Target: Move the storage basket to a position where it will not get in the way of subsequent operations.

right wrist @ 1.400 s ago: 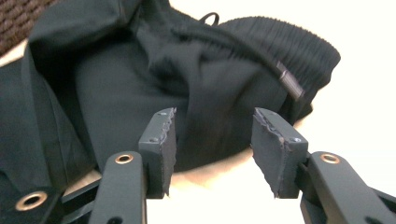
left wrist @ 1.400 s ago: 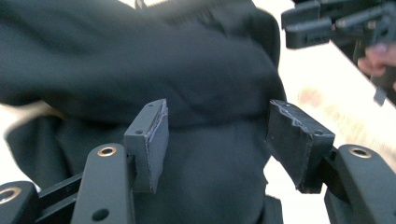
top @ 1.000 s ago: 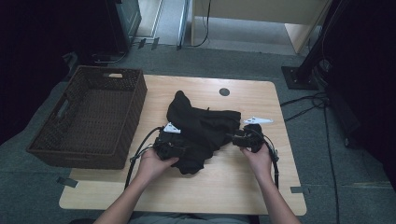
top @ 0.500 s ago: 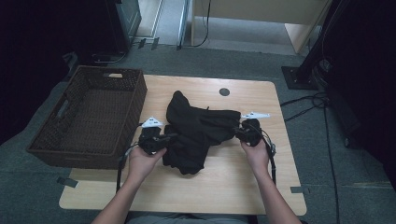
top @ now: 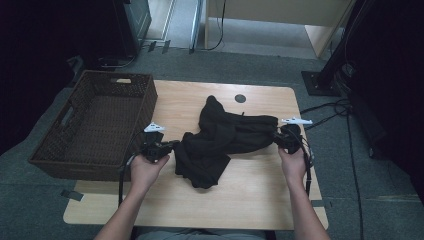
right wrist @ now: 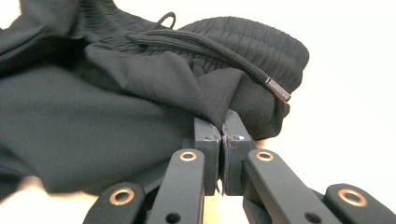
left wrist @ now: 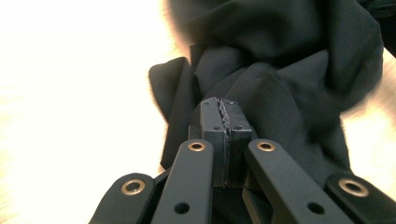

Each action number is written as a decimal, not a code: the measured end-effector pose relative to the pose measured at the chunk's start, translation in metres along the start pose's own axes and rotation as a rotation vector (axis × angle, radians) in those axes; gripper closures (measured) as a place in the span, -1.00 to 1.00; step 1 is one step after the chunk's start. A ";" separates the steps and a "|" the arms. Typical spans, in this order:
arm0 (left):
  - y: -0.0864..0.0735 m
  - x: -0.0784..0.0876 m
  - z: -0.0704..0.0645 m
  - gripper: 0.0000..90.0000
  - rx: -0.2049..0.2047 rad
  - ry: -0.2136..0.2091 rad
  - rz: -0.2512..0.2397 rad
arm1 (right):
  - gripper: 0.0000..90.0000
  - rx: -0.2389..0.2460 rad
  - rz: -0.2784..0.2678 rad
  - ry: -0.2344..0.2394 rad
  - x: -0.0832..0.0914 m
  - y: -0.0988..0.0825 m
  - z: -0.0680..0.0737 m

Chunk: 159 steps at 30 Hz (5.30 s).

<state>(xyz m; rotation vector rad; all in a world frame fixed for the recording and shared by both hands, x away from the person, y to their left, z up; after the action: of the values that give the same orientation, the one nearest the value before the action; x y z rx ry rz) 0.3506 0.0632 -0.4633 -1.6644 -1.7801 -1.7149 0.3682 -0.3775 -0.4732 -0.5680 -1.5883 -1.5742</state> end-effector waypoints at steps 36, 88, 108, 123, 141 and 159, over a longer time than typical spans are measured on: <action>0.033 -0.066 -0.062 0.09 -0.309 -0.107 0.241 | 0.21 0.095 0.119 0.288 -0.043 -0.005 0.060; 0.042 -0.022 0.019 0.58 0.018 -0.074 0.005 | 0.46 0.015 0.057 0.013 -0.068 0.048 0.001; 0.087 -0.101 -0.024 0.45 -0.148 -0.079 0.158 | 0.68 0.152 0.139 0.221 -0.043 -0.008 0.070; 0.072 -0.103 0.036 0.45 -0.009 0.050 0.165 | 0.98 0.121 0.103 0.115 -0.048 -0.014 0.048; 0.066 -0.089 0.048 0.53 0.019 0.134 0.166 | 0.97 -0.035 0.105 -0.009 -0.031 -0.022 -0.025; 0.047 -0.055 -0.002 -0.03 -0.062 -0.051 0.160 | -0.10 0.219 0.090 0.339 -0.026 -0.029 0.115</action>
<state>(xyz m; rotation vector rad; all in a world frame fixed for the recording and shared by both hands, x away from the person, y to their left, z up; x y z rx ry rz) 0.4057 0.0176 -0.4749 -1.8373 -1.5805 -1.6883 0.3333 -0.2639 -0.4990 -0.2343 -1.4299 -1.3277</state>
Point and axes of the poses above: each handheld gripper's, and its own axes: x roughly backward along the jaws, y roughly out of its top, z roughly to its left, the point moved 1 cm from there along -x, roughly forward along the jaws, and after that the axes turned 8 degrees about z, right-handed, at the moved point
